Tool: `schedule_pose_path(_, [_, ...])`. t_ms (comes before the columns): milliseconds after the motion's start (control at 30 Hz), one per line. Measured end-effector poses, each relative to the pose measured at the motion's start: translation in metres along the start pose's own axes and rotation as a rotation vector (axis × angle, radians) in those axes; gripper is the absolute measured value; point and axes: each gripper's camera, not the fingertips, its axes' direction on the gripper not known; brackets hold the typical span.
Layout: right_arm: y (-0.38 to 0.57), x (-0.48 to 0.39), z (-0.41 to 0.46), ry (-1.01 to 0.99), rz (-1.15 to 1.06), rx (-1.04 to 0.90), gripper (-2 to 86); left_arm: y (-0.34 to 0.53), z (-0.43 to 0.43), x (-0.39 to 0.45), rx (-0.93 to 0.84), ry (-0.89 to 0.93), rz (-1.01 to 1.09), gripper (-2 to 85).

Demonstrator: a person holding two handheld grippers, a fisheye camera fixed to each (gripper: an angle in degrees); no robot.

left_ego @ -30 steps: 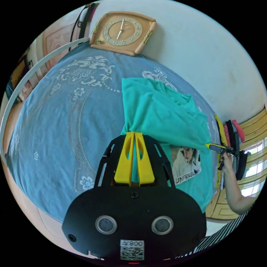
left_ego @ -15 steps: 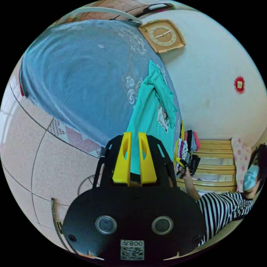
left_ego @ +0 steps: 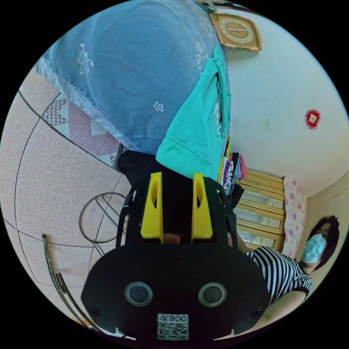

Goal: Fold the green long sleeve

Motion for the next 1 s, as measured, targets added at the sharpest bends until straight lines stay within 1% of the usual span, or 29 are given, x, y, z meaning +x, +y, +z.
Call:
schedule_pose_path(167, [0.003,-0.003,-0.015,-0.033,0.027,-0.005,7.7,0.014,-0.012,-0.002,0.038,0.036,-0.03,12.8])
schedule_pose_path(400, [0.012,-0.014,-0.017,-0.043,0.053,-0.037,7.5,0.024,-0.027,0.012,0.088,0.055,-0.003,13.6])
schedule_pose_path(533, [0.014,-0.021,-0.017,-0.055,0.068,-0.048,7.1,0.027,-0.027,0.022,0.07,0.075,0.016,12.9])
schedule_pose_path(633, [0.017,-0.028,-0.022,-0.043,0.071,-0.058,6.1,0.034,-0.026,0.033,0.059,0.095,0.025,10.5])
schedule_pose_path(767, [0.024,-0.041,-0.032,-0.076,0.043,-0.047,3.2,0.057,-0.038,0.053,0.073,0.142,0.06,4.8])
schedule_pose_path(900, [0.034,-0.057,-0.046,-0.097,-0.005,-0.037,2.4,0.089,-0.064,0.08,0.095,0.171,0.088,3.4])
schedule_pose_path(1000, [0.045,-0.07,-0.065,-0.16,-0.051,-0.003,2.1,0.111,-0.089,0.103,0.117,0.217,0.127,3.0])
